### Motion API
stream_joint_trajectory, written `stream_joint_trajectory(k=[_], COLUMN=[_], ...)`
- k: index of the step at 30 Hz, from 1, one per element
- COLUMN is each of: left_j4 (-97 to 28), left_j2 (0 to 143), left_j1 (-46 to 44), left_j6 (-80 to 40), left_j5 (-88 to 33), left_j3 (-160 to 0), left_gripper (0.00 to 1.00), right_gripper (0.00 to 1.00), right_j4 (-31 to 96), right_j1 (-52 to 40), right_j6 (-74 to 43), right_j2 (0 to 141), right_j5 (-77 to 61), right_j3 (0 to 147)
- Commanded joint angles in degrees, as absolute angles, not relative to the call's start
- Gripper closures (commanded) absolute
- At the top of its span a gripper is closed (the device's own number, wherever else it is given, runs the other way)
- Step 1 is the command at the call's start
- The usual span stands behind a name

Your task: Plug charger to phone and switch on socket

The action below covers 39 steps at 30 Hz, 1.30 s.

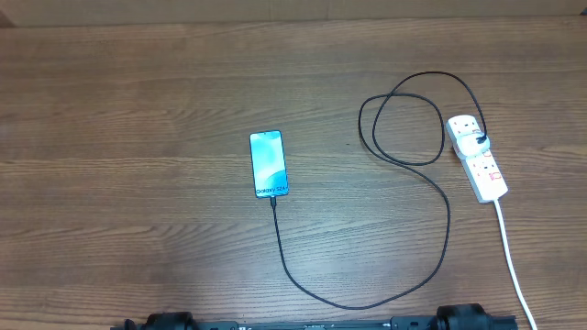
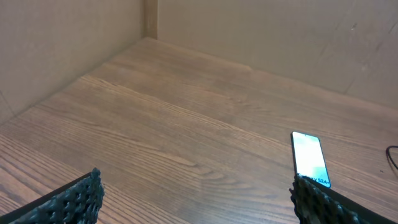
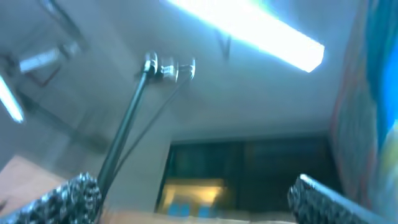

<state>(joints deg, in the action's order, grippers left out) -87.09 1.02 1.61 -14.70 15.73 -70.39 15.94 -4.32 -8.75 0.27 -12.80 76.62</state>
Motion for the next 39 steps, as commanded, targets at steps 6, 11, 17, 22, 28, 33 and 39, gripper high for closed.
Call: stream_joint_trajectory(k=[6, 11, 17, 22, 28, 33, 39], left_j4=[-86.98, -86.98, -86.98, -86.98, -86.98, -86.98, -86.98], left_j2=[0.25, 0.25, 0.25, 0.25, 0.25, 0.25, 0.25], left_j1=[1.54, 1.54, 1.54, 1.54, 1.54, 1.54, 1.52], left_j6=[-15.31, -15.31, -15.31, -15.31, -15.31, -15.31, -15.31], left_j5=[16.47, 16.47, 16.47, 16.47, 16.47, 16.47, 16.47], left_j3=[-70.37, -70.37, -70.37, -70.37, -70.37, -70.37, -70.37], left_gripper=[0.00, 0.00, 0.00, 0.00, 0.00, 0.00, 0.00], right_gripper=[0.00, 0.00, 0.00, 0.00, 0.00, 0.00, 0.00], right_j4=[-3.46, 4.10, 5.04, 2.07, 0.05, 2.20, 4.82], right_j1=[-4.54, -4.54, -4.54, -4.54, -4.54, -4.54, -4.49], right_j6=[-8.47, -8.51, -8.49, -8.49, -8.49, -8.49, -8.49], right_j2=[0.34, 0.38, 0.38, 0.38, 0.38, 0.40, 0.67], right_j5=[-8.99, -9.02, -8.51, -4.60, -2.55, -0.69, 0.67], right_j3=[56.07, 44.05, 28.14, 15.59, 4.84, 0.47, 0.47])
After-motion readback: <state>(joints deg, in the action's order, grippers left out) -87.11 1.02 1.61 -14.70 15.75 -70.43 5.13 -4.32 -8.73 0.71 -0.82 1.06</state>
